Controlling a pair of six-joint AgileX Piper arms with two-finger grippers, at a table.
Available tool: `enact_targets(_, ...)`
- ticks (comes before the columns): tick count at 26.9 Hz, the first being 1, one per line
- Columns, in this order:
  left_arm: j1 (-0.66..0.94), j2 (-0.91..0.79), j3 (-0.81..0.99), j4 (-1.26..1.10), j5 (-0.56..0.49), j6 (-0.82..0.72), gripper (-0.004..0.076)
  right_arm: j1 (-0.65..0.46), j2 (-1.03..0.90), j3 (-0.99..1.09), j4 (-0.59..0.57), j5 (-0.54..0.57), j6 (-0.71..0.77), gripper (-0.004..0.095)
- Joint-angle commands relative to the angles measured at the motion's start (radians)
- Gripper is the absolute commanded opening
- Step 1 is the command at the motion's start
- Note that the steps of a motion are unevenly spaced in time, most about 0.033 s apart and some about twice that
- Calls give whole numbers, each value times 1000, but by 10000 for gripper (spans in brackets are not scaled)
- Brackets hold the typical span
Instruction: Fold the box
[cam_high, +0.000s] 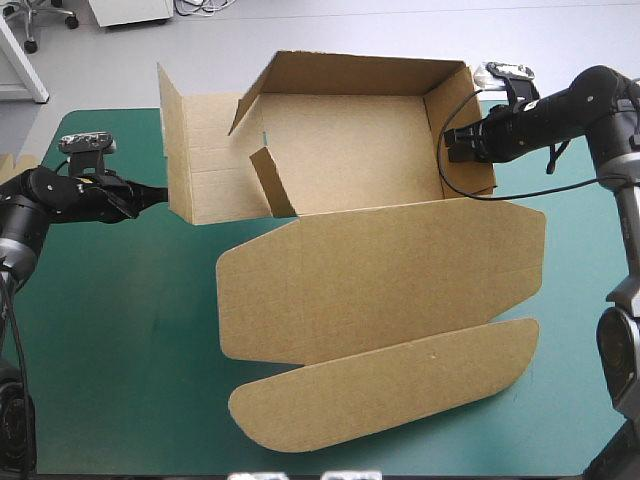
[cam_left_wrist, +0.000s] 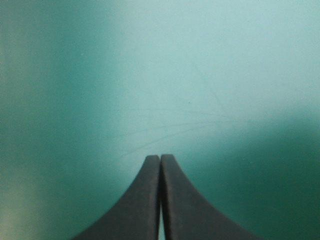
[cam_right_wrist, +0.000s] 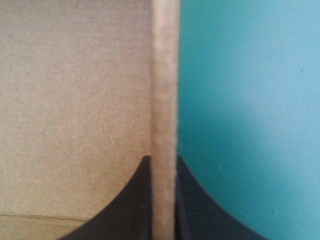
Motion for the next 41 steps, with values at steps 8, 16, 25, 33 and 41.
enact_targets(8,-6,-41,68,-638,189,368,-10,79,-71,-27,22,1,8,-17)
enact_targets(16,-6,-41,68,-695,308,395,-10,79,-43,-26,-2,1,20,-16)
enact_targets(25,-43,-43,68,-773,362,412,-10,79,6,-24,-23,-6,37,-15)
enact_targets(33,-45,-45,60,-860,407,428,-10,103,43,-23,-68,-6,50,-15)
enact_targets(41,-45,-45,48,-966,454,474,-10,148,69,-22,-112,-11,61,-15)
